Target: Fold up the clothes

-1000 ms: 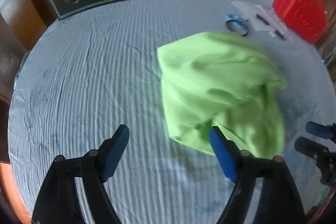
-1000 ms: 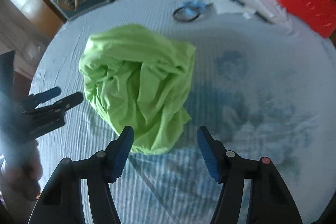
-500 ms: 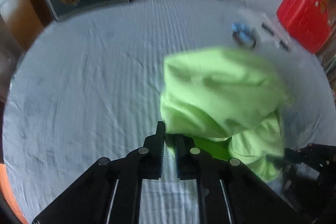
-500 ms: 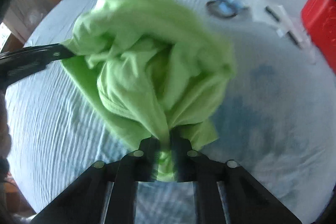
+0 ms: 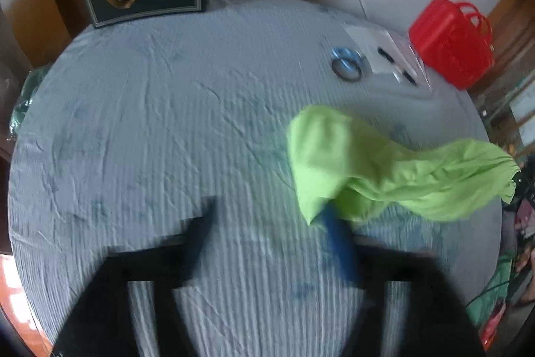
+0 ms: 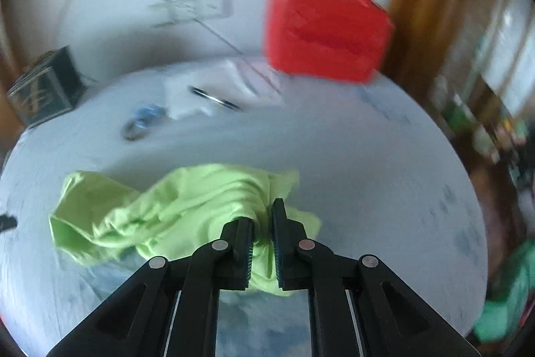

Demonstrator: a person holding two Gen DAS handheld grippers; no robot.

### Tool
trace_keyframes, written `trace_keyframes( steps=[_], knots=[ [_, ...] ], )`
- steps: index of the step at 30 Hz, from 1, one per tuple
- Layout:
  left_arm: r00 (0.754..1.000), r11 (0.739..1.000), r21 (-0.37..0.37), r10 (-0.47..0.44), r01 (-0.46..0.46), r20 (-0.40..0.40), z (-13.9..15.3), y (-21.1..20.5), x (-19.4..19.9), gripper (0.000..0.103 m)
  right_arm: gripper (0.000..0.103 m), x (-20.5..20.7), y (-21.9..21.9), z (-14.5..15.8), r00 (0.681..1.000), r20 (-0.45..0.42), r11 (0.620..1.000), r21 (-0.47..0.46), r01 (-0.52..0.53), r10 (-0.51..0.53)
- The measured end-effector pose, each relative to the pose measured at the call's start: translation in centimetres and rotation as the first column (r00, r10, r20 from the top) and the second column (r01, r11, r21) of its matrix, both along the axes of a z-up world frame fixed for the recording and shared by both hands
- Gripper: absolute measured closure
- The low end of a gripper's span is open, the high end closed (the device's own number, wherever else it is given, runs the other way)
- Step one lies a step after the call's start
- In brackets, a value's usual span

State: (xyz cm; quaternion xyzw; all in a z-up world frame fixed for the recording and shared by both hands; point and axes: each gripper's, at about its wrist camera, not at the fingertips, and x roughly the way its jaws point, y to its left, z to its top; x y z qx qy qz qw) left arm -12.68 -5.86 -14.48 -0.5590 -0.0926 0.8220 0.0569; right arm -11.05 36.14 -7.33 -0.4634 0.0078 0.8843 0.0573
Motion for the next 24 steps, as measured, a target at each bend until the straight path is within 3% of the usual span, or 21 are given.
trace_keyframes(
  steps=[4, 6, 8, 13, 19, 21, 22, 23, 24],
  knots=[
    [1.0, 1.0, -0.007, -0.029, 0.029, 0.006, -1.2, 3.0, 0.1, 0.014, 0.079, 2.6, 4.1, -2.9, 0.996, 0.077, 0.992, -0.118, 0.045, -0.036],
    [0.999, 0.999, -0.037, -0.036, 0.037, 0.029, -2.6, 4.6, -0.4, 0.014, 0.075, 3.2, 4.8, -3.9, 0.994, 0.1, 0.99, -0.134, 0.048, -0.034],
    [0.998, 0.997, -0.07, -0.033, 0.036, 0.05, -4.2, 5.9, -0.9, 0.014, 0.065, 3.9, 5.6, -4.6, 0.993, 0.115, 0.986, -0.156, 0.055, -0.037],
    [0.998, 0.985, -0.172, 0.002, 0.008, 0.058, -7.6, 8.3, -2.3, 0.019, 0.024, 4.9, 7.3, -6.0, 0.991, 0.135, 0.973, -0.223, 0.055, -0.025],
    [0.998, 0.981, -0.195, 0.027, -0.015, 0.061, -9.9, 9.1, -3.6, 0.021, 0.015, 3.9, 7.8, -8.2, 0.983, 0.17, 0.95, -0.313, -0.012, 0.068],
    [0.997, 0.979, -0.202, 0.035, -0.022, 0.062, -10.6, 9.4, -4.0, 0.025, 0.016, 3.2, 7.2, -9.7, 0.975, 0.201, 0.955, -0.295, -0.035, 0.098],
    [0.997, 0.982, -0.187, 0.034, -0.021, 0.066, -10.5, 9.2, -4.0, 0.04, 0.028, 2.9, 6.7, -10.4, 0.969, 0.216, 0.956, -0.289, -0.053, 0.119],
    [0.997, 0.985, -0.172, 0.025, -0.012, 0.069, -10.0, 9.1, -4.0, 0.082, 0.048, 2.7, 6.3, -11.0, 0.963, 0.228, 0.955, -0.286, -0.074, 0.143],
    [0.998, 0.985, -0.17, 0.027, -0.017, 0.052, -8.9, 8.7, -4.2, 0.093, 0.09, 2.4, 5.9, -11.0, 0.959, 0.232, 0.956, -0.28, -0.094, 0.162]
  ],
)
